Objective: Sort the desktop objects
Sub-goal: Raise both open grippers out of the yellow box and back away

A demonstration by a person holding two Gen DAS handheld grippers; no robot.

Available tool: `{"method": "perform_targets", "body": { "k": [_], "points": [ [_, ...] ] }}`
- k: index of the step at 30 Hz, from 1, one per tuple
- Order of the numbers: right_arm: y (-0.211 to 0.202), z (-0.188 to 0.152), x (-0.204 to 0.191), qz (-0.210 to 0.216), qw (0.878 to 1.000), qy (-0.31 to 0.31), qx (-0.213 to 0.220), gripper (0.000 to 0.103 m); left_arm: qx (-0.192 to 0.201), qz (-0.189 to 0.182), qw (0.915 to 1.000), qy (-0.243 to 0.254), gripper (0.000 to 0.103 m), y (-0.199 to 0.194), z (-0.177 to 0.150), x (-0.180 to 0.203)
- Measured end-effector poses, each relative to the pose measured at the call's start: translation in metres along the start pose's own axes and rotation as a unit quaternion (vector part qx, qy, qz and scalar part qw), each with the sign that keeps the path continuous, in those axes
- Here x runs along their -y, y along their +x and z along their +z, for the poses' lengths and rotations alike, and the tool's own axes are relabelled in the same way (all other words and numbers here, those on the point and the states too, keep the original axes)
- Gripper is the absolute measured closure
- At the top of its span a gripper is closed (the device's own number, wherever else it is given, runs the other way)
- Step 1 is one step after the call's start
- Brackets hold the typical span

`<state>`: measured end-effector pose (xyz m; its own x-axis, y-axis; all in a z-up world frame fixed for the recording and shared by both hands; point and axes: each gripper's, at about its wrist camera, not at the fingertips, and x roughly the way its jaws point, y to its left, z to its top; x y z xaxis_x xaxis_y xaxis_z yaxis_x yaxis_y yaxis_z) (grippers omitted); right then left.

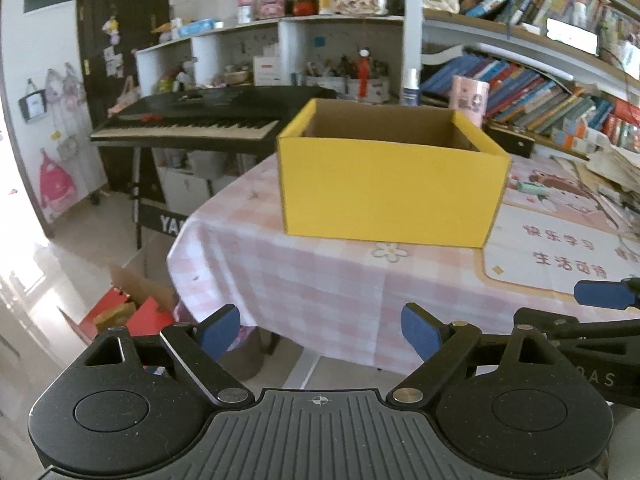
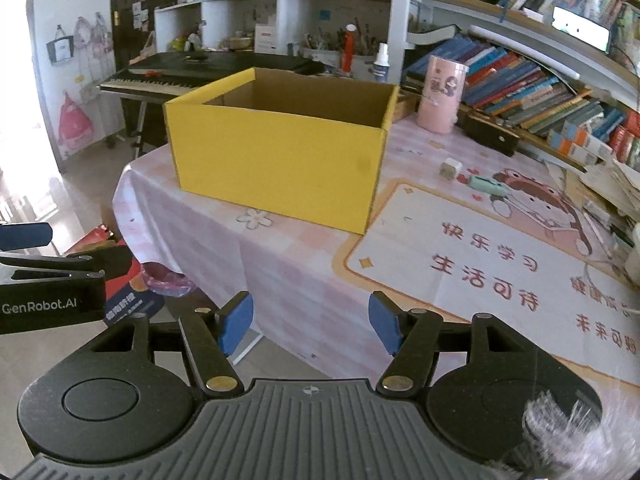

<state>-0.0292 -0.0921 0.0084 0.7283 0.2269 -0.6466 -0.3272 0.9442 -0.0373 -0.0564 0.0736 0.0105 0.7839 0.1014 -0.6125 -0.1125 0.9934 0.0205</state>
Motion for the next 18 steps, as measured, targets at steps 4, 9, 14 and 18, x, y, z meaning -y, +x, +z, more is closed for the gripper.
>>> {"method": "perform_targets", "body": {
  "k": [4,9,14,18],
  "points": [
    [-0.005,-0.004,0.009,-0.015,1.000,0.011,-0.001,0.041,-0.001,-0.020,0.9997,0.011,0.013,0.003,0.001,0.009],
    [-0.008,-0.008,0.021,-0.032,0.999,0.026,-0.001,0.041,0.001,-0.040,0.9989,0.026,0.013,0.006,0.003,0.023],
    [-0.010,-0.010,0.035,-0.048,0.998,0.035,0.000,0.041,0.002,-0.065,0.9972,0.037,0.013,0.011,0.010,0.041],
    [-0.013,-0.010,0.051,-0.064,0.997,0.042,-0.001,0.041,0.003,-0.089,0.9947,0.051,0.013,0.016,0.013,0.059]
  ]
}}
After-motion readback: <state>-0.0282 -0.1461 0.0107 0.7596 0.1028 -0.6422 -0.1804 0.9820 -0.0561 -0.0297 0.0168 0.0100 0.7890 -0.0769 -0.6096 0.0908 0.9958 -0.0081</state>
